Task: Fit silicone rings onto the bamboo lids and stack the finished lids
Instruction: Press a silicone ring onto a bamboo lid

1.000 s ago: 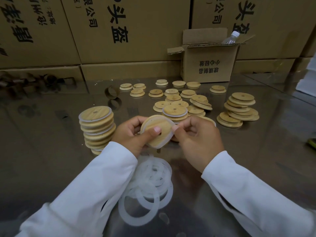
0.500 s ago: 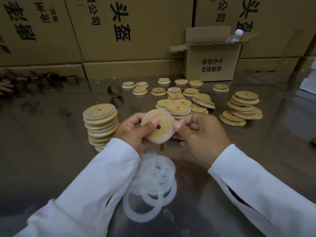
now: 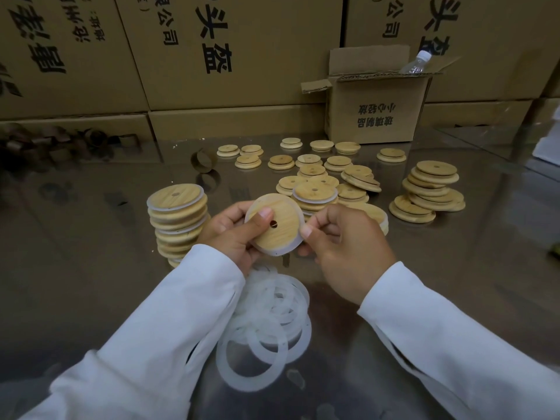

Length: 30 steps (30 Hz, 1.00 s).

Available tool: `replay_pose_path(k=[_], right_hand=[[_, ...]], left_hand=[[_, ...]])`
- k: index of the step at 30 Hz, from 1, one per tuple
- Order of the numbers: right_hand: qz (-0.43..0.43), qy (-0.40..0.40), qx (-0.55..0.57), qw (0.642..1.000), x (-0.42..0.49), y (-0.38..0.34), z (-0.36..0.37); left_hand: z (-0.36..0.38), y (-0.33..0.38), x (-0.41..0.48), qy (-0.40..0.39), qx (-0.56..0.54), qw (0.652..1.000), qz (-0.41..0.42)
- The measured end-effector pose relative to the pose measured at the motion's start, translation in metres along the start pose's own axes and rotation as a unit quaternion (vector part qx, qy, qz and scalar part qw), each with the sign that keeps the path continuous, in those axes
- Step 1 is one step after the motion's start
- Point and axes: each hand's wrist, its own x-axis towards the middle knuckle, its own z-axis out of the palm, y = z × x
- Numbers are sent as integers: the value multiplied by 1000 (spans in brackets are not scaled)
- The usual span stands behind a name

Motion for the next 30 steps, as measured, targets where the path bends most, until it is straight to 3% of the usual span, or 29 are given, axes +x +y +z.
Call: replay_pose_path(k=[8, 14, 20, 27, 30], right_hand=[[7, 0, 29, 1000, -2, -2, 2], [37, 32, 101, 994, -3, 3, 2], [15, 54, 73, 996, -7, 4, 7], [6, 101, 32, 994, -3, 7, 2], [4, 140, 26, 990, 0, 10, 0]], left_hand=[[-1, 3, 0, -12, 13, 1000, 11], [1, 3, -4, -25, 101, 992, 76], [6, 1, -6, -6, 105, 990, 96], [12, 1, -7, -14, 40, 997, 57], [9, -2, -7, -26, 78, 996, 45]])
